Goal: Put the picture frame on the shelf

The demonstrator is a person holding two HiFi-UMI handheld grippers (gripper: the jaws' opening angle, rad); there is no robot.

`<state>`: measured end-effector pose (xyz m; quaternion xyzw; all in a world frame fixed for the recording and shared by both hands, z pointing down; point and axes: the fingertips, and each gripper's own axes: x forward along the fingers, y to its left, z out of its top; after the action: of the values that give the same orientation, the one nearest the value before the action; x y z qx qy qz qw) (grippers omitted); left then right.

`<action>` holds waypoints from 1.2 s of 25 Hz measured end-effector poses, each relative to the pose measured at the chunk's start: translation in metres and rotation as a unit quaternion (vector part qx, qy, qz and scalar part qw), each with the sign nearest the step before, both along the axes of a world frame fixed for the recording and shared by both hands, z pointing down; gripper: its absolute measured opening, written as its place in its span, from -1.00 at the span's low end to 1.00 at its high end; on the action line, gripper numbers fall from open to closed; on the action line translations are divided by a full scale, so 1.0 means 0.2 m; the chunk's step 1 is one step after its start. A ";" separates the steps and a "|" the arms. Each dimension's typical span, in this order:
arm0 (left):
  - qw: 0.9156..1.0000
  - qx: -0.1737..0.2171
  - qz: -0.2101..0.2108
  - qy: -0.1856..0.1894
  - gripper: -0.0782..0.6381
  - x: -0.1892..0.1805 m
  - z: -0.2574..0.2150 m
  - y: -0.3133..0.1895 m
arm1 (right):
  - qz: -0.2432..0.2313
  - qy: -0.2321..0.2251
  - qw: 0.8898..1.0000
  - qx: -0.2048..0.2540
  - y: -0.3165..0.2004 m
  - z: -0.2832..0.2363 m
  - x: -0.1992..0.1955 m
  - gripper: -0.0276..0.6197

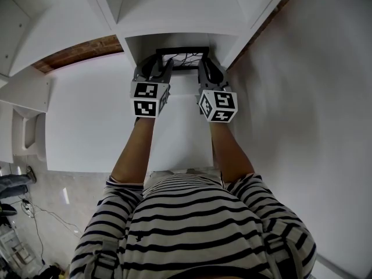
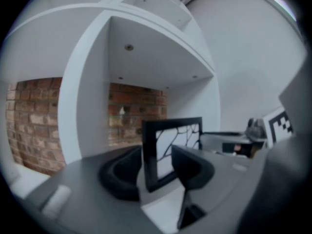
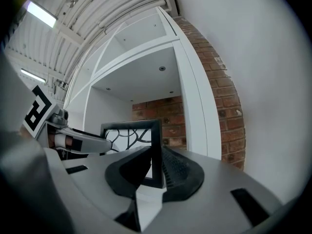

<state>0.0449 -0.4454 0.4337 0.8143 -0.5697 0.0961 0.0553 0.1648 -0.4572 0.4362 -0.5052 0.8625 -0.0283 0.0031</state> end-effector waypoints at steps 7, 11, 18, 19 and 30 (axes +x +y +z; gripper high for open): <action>1.000 0.006 -0.003 0.013 -0.21 -0.01 -0.01 0.02 | -0.004 0.000 1.000 0.002 0.00 0.00 0.00 -0.72; 1.000 0.006 -0.003 0.013 -0.18 -0.01 -0.01 0.05 | -0.003 0.001 1.000 0.000 0.00 0.00 -0.01 -0.72; 1.000 0.002 0.005 0.010 -0.18 0.00 0.00 0.12 | -0.004 0.009 1.000 -0.007 0.00 0.00 -0.01 -0.72; 1.000 0.000 0.006 0.011 -0.18 0.00 0.01 0.13 | -0.005 0.010 1.000 -0.008 0.00 0.01 -0.02 -0.72; 1.000 -0.010 0.003 0.018 -0.18 0.00 0.04 0.13 | -0.006 0.013 1.000 -0.022 0.00 0.02 -0.02 -0.72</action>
<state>0.0446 -0.4200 0.4421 0.8168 -0.5654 0.0874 0.0735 0.1609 -0.4574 0.4401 -0.5000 0.8648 -0.0409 -0.0201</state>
